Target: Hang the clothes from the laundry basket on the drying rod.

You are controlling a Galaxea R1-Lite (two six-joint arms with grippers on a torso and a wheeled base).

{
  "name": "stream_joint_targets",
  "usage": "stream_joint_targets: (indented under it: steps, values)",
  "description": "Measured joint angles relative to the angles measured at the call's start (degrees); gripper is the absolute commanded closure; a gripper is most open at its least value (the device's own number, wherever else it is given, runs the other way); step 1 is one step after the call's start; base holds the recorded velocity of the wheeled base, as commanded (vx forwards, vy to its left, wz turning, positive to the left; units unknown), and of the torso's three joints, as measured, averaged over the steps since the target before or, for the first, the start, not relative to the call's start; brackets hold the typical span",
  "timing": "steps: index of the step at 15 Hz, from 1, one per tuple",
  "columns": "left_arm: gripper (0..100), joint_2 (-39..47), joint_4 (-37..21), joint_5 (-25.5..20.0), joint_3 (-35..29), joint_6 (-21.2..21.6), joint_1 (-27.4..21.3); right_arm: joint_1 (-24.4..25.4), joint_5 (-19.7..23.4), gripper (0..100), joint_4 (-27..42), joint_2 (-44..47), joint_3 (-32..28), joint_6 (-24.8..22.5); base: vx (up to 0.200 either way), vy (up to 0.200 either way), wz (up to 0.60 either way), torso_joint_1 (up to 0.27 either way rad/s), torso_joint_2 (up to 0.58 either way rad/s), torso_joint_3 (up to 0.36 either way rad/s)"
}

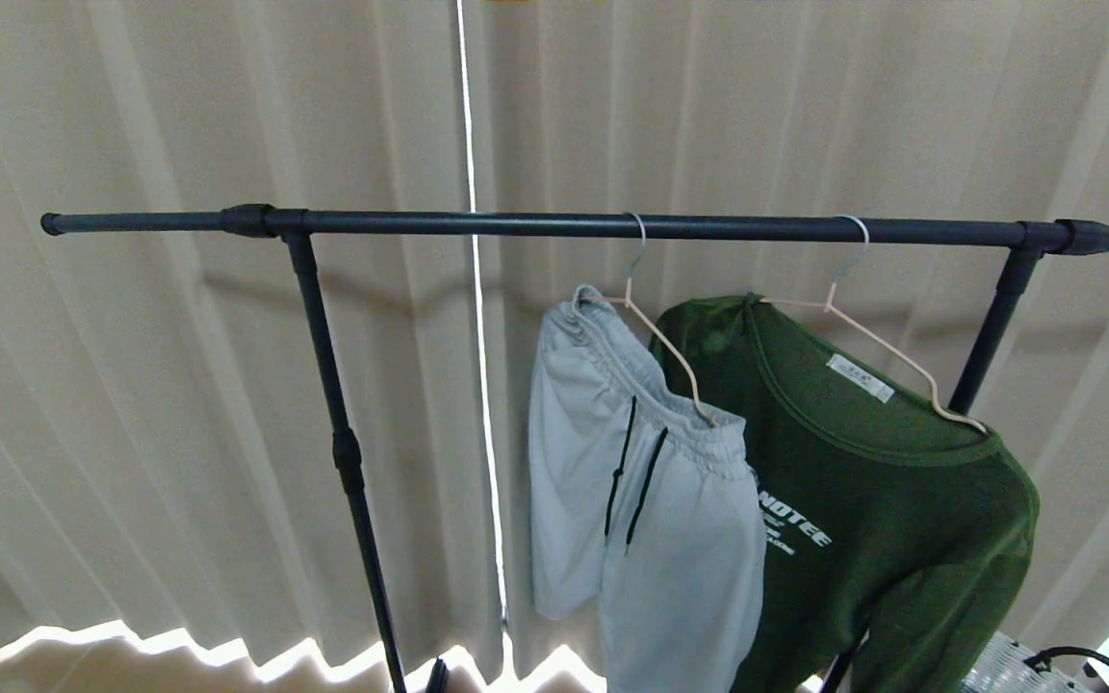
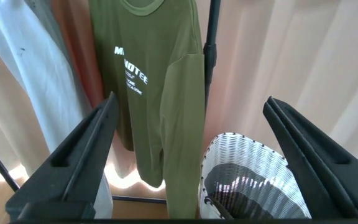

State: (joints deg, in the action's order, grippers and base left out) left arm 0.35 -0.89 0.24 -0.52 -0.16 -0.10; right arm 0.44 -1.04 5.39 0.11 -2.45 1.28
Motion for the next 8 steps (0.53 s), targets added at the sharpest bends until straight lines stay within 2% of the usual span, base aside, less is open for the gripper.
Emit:
stream_joint_targets:
  steps: [8]
  values:
    - [0,0.0,0.0,0.0,0.0,0.0,0.0,0.02,0.04,0,-0.13,0.0,0.04,-0.09,0.0,0.0,0.0,0.0,0.0,0.0]
